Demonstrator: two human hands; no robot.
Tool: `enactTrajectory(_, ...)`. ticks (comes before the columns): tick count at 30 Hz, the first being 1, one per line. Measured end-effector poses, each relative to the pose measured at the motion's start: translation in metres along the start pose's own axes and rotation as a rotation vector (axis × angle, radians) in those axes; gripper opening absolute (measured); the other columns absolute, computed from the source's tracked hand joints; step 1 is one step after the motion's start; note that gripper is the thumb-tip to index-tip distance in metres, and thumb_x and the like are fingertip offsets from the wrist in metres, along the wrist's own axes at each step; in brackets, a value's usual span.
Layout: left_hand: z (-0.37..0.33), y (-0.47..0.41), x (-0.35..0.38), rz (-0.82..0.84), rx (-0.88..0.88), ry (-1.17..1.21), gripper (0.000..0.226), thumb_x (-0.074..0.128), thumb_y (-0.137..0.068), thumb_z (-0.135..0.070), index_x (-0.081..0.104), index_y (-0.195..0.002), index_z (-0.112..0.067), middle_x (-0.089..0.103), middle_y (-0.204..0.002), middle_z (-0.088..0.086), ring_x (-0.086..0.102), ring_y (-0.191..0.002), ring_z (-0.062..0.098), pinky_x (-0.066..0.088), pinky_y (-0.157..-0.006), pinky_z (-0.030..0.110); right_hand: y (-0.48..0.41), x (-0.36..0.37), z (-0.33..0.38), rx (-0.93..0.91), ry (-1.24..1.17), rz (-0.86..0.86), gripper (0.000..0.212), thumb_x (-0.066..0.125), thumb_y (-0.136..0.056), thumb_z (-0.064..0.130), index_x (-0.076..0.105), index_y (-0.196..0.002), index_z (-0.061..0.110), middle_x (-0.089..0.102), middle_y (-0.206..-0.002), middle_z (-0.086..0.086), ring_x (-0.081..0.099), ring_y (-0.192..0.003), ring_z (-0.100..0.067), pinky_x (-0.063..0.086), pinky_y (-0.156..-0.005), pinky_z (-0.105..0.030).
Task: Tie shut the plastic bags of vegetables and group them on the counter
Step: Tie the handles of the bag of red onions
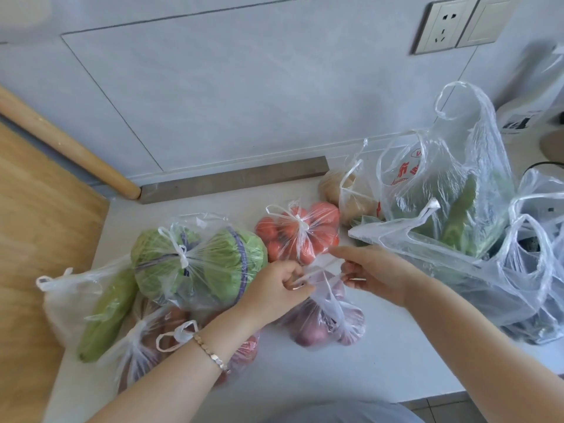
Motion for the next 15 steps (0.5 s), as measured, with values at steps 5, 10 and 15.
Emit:
enactTrajectory(5,0.041,0.009,0.003,0.092,0.091,-0.424,0.041,0.054,-0.083,-0.045,0.064,-0.063,-0.010,0.051,-0.076,0.000,0.049,-0.077,0.007,0.035,-0.076,0.019,-0.029,-0.048,-0.083,0.227,-0.324,-0.247,0.021,0.061,-0.084,0.008,0.053,-0.066,0.011,0.044,-0.035,0.003,0.050,-0.048,-0.013,0.043,-0.052,-0.020)
enactTrajectory(10,0.053,0.016,0.022,0.195,0.111,-0.604,0.031,0.052,-0.086,-0.039,0.064,-0.077,-0.013,0.055,-0.073,-0.002,0.046,-0.092,0.011,0.029,-0.092,0.022,-0.039,-0.064,-0.140,0.315,-0.350,-0.373,0.025,0.061,-0.082,0.002,0.050,-0.060,0.008,0.043,-0.031,0.001,0.043,-0.026,-0.010,0.032,-0.030,-0.013)
enactTrajectory(15,0.030,0.005,0.022,0.112,-0.020,0.072,0.033,0.056,-0.077,-0.006,0.050,-0.045,-0.002,0.053,-0.066,-0.003,0.054,-0.076,0.012,0.042,-0.083,0.022,-0.047,-0.064,-0.132,0.257,-0.533,-0.419,0.023,0.055,-0.085,-0.001,0.051,-0.063,0.006,0.041,-0.028,0.001,0.046,-0.026,-0.010,0.046,-0.036,-0.014)
Point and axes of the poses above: each hand's wrist, its own y-axis away from the middle knuckle, its own x-axis out of the palm, z = x × y, the point moved 9 cm from there along -y, towards the middle knuckle
